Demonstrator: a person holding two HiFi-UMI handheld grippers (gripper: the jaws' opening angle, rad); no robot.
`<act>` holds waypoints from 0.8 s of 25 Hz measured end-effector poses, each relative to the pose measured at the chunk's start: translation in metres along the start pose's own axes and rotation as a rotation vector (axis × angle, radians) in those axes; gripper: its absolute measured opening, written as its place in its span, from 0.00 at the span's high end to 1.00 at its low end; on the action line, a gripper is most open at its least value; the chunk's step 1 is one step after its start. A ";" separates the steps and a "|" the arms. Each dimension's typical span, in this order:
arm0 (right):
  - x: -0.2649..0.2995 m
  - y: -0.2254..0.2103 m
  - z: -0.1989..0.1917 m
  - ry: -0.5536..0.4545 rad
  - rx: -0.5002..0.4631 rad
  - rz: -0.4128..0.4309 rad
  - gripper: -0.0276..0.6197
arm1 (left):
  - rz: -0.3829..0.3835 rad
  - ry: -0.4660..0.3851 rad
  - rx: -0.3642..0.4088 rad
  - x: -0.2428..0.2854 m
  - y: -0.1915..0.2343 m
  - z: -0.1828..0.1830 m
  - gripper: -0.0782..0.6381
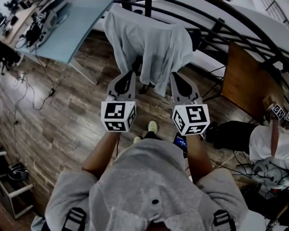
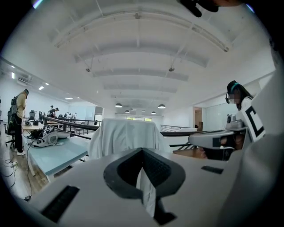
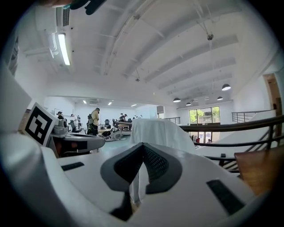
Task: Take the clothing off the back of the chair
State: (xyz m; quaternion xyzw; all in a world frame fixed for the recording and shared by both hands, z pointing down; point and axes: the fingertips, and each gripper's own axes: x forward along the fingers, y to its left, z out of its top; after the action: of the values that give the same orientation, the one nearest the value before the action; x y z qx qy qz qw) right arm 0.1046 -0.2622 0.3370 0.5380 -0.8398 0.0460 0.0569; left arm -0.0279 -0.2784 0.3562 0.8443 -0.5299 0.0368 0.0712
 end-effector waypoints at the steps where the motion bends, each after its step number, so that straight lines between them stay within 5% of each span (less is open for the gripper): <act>1: 0.008 -0.007 0.000 -0.002 0.002 0.005 0.94 | 0.003 0.002 0.000 0.011 0.002 0.000 0.89; 5: 0.027 -0.024 0.001 -0.012 0.001 0.025 0.94 | 0.015 0.006 -0.001 0.045 0.009 0.004 0.87; 20: 0.062 -0.057 -0.003 -0.009 0.021 0.055 0.94 | 0.058 0.024 0.031 0.130 0.033 0.025 0.48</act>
State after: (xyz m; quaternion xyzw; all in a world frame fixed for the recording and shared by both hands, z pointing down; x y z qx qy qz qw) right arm 0.1308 -0.3412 0.3503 0.5156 -0.8539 0.0539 0.0461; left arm -0.0017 -0.4123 0.3525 0.8290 -0.5527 0.0571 0.0632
